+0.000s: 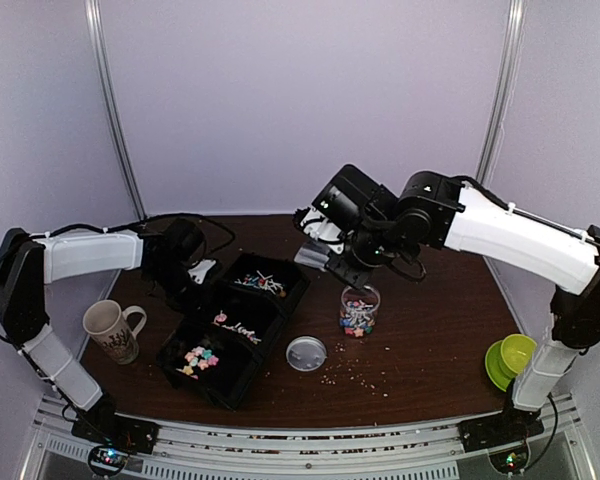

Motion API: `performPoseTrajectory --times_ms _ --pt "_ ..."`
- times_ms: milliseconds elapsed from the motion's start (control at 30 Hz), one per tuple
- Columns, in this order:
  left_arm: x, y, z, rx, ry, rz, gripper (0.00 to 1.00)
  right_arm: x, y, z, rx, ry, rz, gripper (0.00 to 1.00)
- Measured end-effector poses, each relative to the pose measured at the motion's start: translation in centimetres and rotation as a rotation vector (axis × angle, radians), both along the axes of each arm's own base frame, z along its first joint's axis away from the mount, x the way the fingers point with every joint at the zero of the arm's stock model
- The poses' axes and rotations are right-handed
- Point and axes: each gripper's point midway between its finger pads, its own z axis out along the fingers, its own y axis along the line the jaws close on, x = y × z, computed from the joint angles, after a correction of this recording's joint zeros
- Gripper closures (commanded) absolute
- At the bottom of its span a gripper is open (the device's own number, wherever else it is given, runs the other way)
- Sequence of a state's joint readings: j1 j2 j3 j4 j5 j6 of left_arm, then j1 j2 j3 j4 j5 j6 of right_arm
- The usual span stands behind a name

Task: Pack the candies
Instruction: Scoop the fake candies from the plate.

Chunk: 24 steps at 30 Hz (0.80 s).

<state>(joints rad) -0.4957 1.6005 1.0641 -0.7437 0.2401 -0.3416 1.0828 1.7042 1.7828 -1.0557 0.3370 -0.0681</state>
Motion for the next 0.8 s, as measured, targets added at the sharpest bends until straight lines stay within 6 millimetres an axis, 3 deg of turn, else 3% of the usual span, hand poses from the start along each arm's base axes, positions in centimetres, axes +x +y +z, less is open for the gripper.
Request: performPoseTrajectory --times_ms 333,800 --pt "0.9 1.7 0.5 0.149 -0.109 -0.026 1.00 -0.7 1.3 -6.4 -0.168 0.146 0.043 1.00" --pt "1.6 2.2 2.7 0.145 -0.192 -0.006 1.00 -2.8 1.7 -9.5 -0.164 0.283 0.074 1.00"
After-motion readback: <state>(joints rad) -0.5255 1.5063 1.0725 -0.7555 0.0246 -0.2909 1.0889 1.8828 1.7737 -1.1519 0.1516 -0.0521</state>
